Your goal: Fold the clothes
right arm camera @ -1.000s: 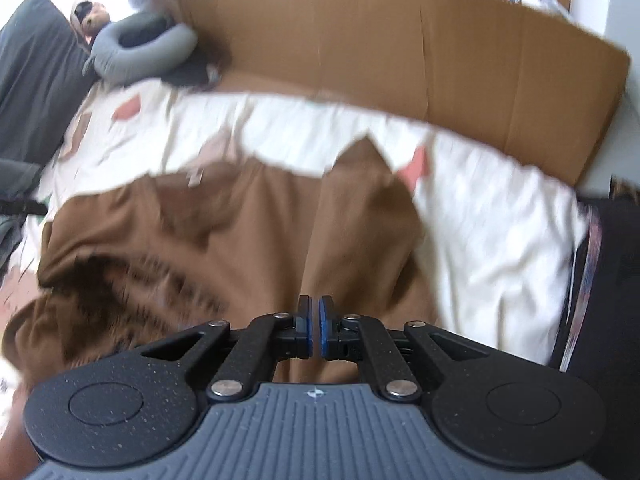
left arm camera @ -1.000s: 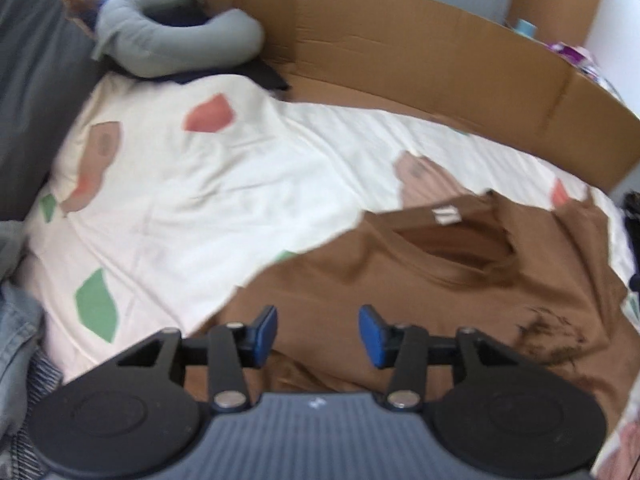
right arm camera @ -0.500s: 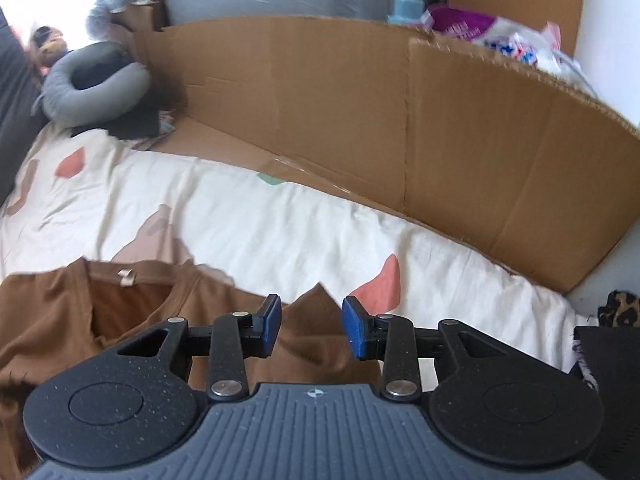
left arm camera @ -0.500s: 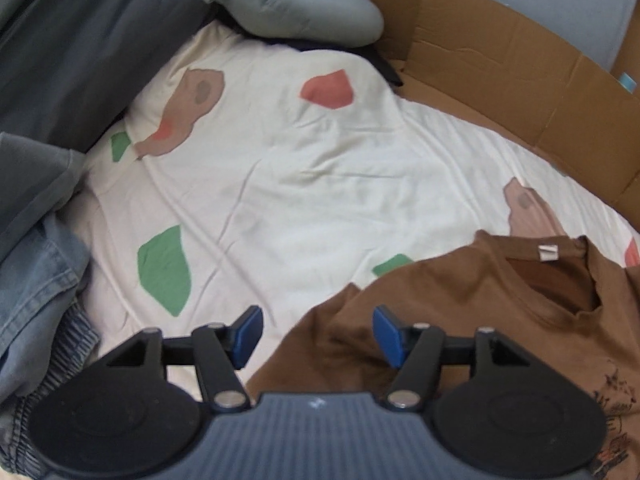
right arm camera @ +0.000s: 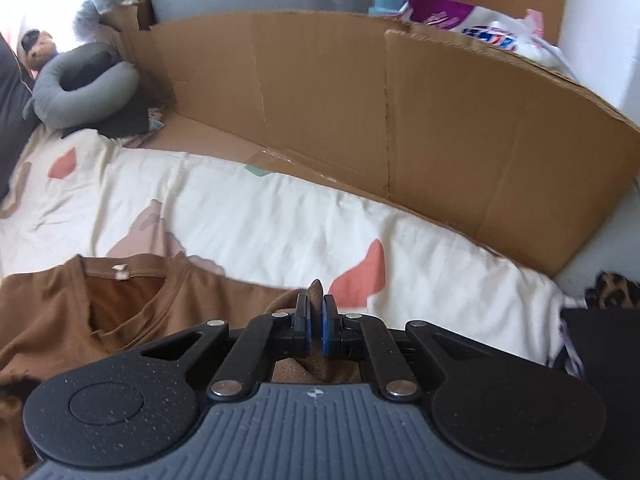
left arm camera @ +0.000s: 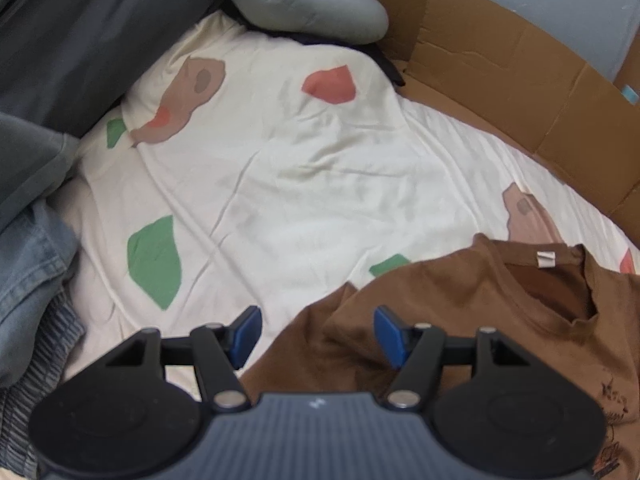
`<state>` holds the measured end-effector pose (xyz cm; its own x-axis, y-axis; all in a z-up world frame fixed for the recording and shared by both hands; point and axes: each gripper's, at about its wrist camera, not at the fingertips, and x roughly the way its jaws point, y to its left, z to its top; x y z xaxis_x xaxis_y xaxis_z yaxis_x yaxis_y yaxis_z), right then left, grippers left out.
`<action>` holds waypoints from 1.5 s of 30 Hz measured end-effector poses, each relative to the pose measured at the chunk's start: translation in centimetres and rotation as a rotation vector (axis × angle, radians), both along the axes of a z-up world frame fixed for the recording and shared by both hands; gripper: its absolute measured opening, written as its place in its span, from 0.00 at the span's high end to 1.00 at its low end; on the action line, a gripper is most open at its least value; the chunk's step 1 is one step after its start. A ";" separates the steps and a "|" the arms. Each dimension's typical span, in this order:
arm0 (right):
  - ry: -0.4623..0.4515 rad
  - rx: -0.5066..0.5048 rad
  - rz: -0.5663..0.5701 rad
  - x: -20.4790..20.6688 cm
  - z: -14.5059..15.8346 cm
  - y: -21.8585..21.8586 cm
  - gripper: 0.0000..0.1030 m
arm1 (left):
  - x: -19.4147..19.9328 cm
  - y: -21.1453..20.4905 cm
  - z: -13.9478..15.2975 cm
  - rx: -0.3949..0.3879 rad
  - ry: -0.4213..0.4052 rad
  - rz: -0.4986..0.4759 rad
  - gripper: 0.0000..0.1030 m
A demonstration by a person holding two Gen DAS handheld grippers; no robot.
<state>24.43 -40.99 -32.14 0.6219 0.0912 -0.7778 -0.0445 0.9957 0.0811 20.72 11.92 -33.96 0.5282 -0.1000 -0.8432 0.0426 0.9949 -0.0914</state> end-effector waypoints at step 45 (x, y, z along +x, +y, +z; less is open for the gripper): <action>0.196 0.177 -0.071 -13.5 -0.4 0.0 0.90 | -0.8 0.8 -5.1 -0.010 0.077 -0.004 0.29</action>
